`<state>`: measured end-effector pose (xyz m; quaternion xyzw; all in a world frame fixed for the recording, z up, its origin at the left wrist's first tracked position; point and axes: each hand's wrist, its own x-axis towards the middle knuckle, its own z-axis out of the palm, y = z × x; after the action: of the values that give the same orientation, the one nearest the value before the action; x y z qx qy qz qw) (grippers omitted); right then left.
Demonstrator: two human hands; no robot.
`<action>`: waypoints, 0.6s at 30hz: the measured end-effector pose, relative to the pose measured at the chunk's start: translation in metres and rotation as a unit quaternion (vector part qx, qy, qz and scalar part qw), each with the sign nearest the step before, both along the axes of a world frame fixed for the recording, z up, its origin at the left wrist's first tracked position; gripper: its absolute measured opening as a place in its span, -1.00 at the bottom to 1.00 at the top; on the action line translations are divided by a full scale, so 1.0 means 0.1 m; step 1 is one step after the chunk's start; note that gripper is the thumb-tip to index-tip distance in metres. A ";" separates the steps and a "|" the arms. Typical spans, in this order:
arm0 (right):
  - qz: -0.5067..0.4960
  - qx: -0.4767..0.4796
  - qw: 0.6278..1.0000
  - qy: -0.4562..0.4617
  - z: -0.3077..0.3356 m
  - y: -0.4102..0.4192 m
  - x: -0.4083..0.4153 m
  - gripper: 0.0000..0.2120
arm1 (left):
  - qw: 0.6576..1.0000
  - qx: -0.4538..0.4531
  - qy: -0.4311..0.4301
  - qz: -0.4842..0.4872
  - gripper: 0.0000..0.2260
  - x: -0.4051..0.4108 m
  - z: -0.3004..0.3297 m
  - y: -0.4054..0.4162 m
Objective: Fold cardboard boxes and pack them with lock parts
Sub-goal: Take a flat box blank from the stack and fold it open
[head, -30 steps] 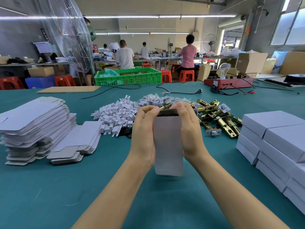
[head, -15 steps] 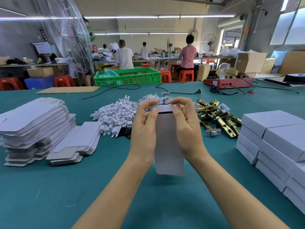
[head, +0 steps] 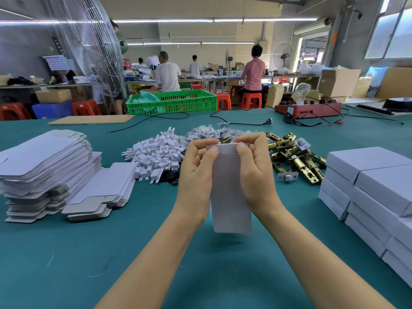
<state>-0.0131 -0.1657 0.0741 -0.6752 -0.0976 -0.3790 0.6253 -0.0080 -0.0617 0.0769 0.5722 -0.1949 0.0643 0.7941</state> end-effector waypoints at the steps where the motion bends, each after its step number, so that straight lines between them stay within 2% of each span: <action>1: -0.001 -0.001 1.000 -0.001 0.00 -0.01 0.00 -0.92 | 1.000 -0.001 0.000 -0.006 -0.84 -0.01 0.00 0.01; 6: 0.002 0.012 1.000 0.013 0.00 -0.04 -0.01 -0.92 | 0.999 0.018 -0.006 -0.027 -0.80 -0.02 0.00 0.02; 10: -0.005 -0.004 1.000 -0.012 0.00 -0.05 -0.04 -0.84 | 0.999 0.027 -0.017 -0.031 -0.95 -0.02 -0.01 0.02; 13: -0.017 -0.016 0.999 -0.033 -0.01 -0.05 -0.04 -0.80 | 0.999 0.028 -0.021 -0.022 -0.95 -0.03 -0.03 0.00; 18: -0.001 -0.004 0.999 -0.037 0.00 -0.05 -0.05 -0.83 | 1.000 0.007 -0.007 -0.024 -0.85 -0.03 -0.03 0.01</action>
<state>-0.0183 -0.1705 0.0743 -0.6634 -0.1217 -0.4039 0.6180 -0.0114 -0.0610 0.0738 0.5724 -0.2147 0.0476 0.7899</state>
